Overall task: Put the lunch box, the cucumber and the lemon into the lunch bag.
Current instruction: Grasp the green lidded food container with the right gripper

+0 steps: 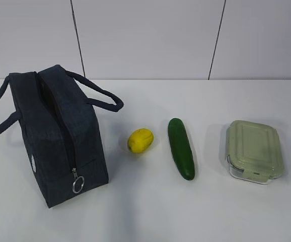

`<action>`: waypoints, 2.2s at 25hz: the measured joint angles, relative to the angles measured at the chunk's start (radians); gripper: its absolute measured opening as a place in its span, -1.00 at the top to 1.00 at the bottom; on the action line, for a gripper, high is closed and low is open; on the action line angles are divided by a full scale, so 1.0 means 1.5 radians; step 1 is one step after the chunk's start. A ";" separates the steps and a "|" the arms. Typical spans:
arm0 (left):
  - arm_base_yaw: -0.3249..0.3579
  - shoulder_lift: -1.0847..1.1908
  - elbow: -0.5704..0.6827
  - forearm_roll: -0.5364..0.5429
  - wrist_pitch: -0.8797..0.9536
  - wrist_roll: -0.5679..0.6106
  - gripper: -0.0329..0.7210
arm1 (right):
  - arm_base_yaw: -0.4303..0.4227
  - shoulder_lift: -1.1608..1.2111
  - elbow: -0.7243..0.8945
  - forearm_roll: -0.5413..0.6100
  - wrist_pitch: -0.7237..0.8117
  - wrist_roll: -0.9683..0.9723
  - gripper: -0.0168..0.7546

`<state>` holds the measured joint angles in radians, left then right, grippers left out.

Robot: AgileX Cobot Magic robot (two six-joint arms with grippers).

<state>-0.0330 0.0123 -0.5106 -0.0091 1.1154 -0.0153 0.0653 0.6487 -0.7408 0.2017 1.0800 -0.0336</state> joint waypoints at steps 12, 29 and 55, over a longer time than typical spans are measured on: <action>0.000 0.000 0.000 0.000 0.000 0.000 0.27 | 0.000 0.211 -0.086 0.107 -0.034 -0.028 -0.29; 0.000 0.000 0.000 0.000 0.000 0.000 0.27 | -0.187 0.399 -0.138 0.473 -0.014 -0.300 -0.29; 0.000 0.000 0.000 0.000 0.000 0.000 0.27 | -0.450 0.691 -0.140 0.557 0.071 -0.564 -0.29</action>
<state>-0.0330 0.0123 -0.5106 -0.0091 1.1154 -0.0153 -0.6093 1.6857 -0.9514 1.0368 1.1857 -0.8791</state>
